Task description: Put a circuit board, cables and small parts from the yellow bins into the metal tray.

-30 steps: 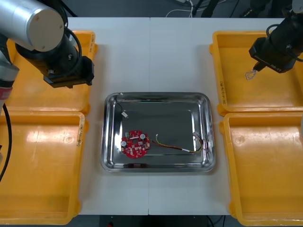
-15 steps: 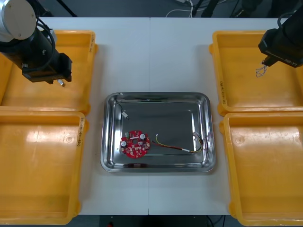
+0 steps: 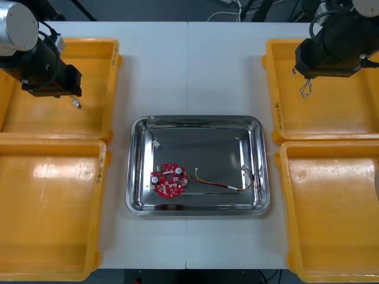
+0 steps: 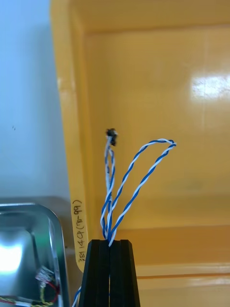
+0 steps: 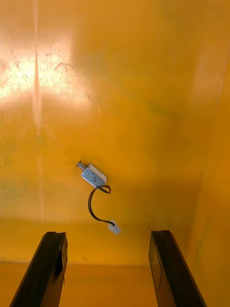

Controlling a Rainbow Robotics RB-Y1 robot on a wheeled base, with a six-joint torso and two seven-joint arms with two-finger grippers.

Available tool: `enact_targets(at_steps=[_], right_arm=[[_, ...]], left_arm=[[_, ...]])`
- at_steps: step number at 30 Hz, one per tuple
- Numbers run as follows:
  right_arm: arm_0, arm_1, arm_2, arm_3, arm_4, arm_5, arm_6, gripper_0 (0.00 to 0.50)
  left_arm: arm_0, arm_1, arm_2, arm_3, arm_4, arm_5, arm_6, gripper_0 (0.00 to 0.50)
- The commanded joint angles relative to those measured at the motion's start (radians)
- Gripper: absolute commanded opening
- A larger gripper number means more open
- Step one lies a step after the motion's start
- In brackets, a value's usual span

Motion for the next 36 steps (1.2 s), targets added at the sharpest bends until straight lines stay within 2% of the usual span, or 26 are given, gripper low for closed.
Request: enact_targets(at_steps=[1,5,9,14,23,29,36], right_arm=[[0.036,-0.035,0.047,-0.083,-0.032,0.005,0.116,0.000],[0.042,-0.039,0.073,-0.098,-0.086,0.005,0.212,0.000],[0.042,-0.039,0.144,-0.147,-0.086,0.005,0.301,0.000],[0.042,-0.039,0.223,-0.204,-0.099,0.005,0.357,0.000],[0.044,-0.014,0.331,-0.249,-0.181,0.005,0.407,0.000],[0.072,0.018,0.341,-0.249,-0.182,-0.027,0.601,0.000],[0.121,0.018,0.401,-0.249,-0.195,-0.140,0.772,0.000]], left_arm=[[-0.055,0.042,-0.002,0.026,-0.011,-0.061,-0.034,0.500],[-0.054,0.042,-0.028,0.067,-0.007,-0.113,-0.041,0.500],[-0.054,0.041,-0.060,0.095,-0.007,-0.152,-0.043,0.500],[-0.055,0.033,-0.079,0.125,-0.005,-0.176,-0.046,0.500],[-0.054,0.015,-0.126,0.200,0.009,-0.284,-0.058,0.500],[-0.054,-0.001,-0.128,0.216,0.012,-0.285,-0.066,0.500],[-0.054,-0.011,-0.135,0.236,0.013,-0.308,-0.078,0.500]])
